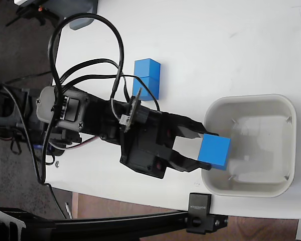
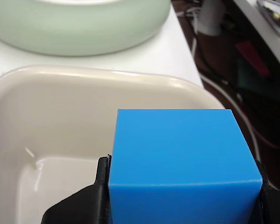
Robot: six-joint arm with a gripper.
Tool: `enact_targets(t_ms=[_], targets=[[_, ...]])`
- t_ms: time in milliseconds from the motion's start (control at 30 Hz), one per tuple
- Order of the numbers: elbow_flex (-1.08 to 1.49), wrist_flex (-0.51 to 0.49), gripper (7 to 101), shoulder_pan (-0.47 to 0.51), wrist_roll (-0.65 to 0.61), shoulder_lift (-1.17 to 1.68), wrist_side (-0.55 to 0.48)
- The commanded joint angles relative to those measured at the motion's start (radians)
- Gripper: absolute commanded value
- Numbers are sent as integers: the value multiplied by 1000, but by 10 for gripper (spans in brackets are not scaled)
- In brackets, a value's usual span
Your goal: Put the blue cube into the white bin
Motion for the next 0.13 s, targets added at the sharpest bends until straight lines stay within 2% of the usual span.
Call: enact_targets(t_ms=[33,133], targets=[[-78,-48,172,3,14,18,-32],[-115,-54,199,5,18,-6,-58]])
